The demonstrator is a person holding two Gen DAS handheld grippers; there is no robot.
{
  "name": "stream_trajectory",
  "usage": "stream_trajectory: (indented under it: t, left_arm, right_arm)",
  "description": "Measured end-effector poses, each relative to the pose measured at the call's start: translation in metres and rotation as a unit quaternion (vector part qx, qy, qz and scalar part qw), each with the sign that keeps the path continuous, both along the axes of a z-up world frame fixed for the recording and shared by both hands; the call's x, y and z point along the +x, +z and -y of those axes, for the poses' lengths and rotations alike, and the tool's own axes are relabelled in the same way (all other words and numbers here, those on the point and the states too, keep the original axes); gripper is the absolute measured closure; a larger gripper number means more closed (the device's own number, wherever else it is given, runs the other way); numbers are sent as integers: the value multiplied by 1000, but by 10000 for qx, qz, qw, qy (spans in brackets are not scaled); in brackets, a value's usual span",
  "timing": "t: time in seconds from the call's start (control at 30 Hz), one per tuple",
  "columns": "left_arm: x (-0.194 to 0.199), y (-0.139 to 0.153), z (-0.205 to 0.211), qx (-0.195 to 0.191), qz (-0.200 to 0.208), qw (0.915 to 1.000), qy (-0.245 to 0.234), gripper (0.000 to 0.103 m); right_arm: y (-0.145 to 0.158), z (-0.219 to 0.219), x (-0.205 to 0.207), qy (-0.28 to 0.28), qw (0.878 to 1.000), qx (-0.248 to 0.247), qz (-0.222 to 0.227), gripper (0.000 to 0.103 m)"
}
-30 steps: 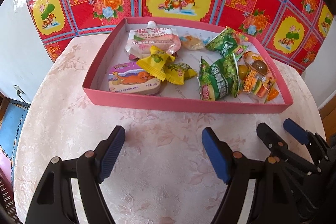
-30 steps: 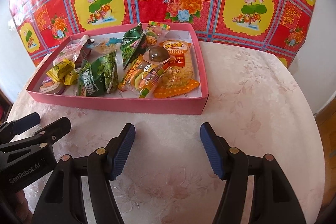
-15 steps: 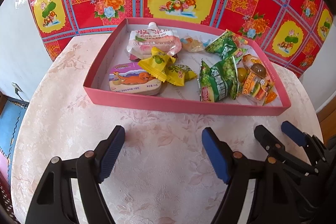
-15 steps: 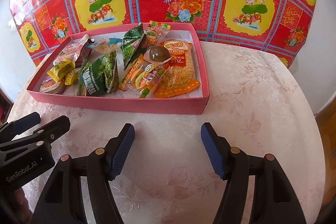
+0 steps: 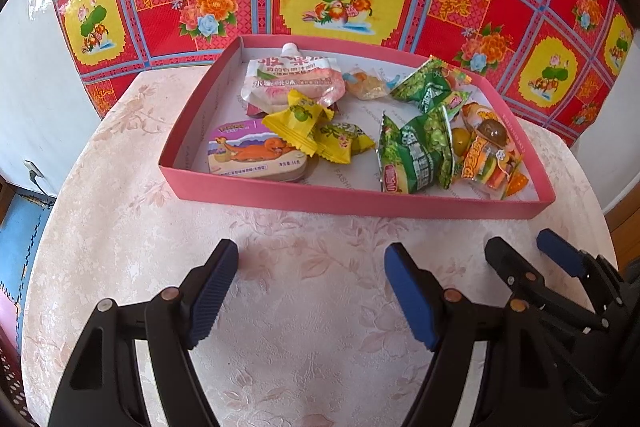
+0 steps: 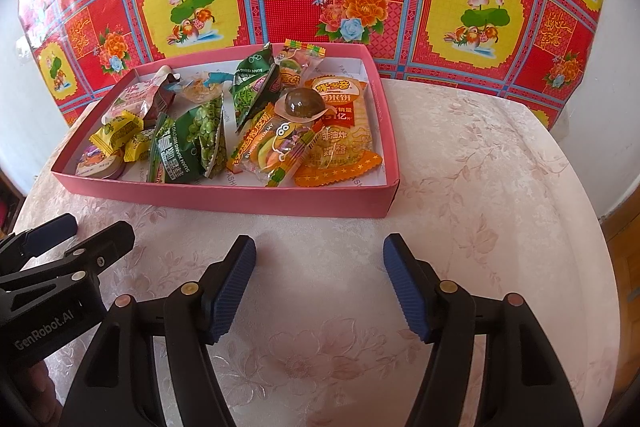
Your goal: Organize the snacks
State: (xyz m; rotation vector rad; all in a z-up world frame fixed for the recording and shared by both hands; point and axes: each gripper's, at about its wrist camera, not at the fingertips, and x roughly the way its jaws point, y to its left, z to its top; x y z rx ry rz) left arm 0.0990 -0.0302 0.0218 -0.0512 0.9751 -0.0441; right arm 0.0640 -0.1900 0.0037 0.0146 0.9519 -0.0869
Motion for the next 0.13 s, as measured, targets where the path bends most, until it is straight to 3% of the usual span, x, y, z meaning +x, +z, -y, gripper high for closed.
stream_trajectory:
  t: [0.13]
  left_arm:
    - [0, -1, 1, 79, 18, 10000, -35, 24]
  right_arm:
    - [0, 0, 0, 0, 10000, -1, 0, 35]
